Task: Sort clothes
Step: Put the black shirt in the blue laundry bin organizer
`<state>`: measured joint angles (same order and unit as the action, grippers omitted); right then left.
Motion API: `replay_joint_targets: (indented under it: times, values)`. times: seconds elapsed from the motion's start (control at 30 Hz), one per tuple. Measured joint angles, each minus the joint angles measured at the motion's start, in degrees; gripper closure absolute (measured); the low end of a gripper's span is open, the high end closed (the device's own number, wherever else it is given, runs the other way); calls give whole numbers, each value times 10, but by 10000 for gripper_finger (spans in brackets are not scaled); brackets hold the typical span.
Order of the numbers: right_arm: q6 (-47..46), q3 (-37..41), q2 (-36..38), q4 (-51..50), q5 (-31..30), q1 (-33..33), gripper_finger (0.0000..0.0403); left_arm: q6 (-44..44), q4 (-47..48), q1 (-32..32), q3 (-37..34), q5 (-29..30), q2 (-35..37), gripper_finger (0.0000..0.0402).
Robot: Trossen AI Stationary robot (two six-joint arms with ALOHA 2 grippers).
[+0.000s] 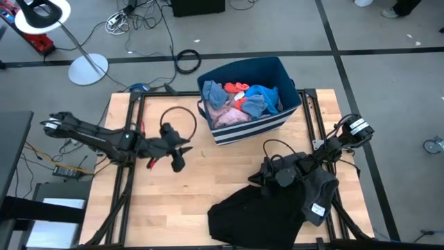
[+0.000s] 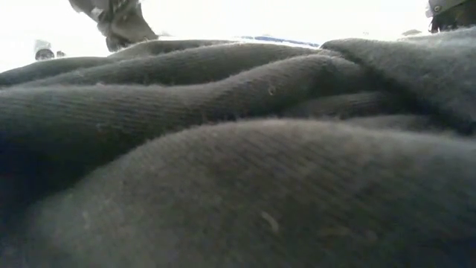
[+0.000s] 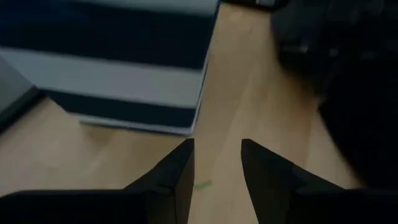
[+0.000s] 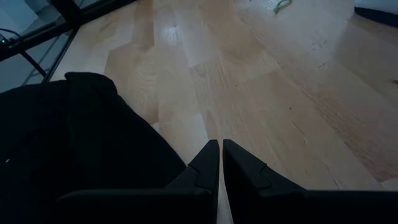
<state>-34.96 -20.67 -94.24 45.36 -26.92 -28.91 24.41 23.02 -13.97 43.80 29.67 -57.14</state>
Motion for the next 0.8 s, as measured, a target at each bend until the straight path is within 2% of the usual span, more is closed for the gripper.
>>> replay_joint_targets:
  times: [0.2, 0.37, 0.57, 0.8]
  values:
    - [0, 0, 0, 0, 0, 0, 379, 1, -104, -39, -79, -1, 0, 264]
    - [-15, 0, 0, 0, 0, 0, 379, -15, -182, -57, -125, -39, 0, 266]
    - [-16, 0, 0, 9, 0, 0, 379, -30, -230, -60, -158, -57, 0, 276]
    - [-10, 0, 0, 15, 0, 10, 379, -31, -237, -59, -160, -54, -4, 280]
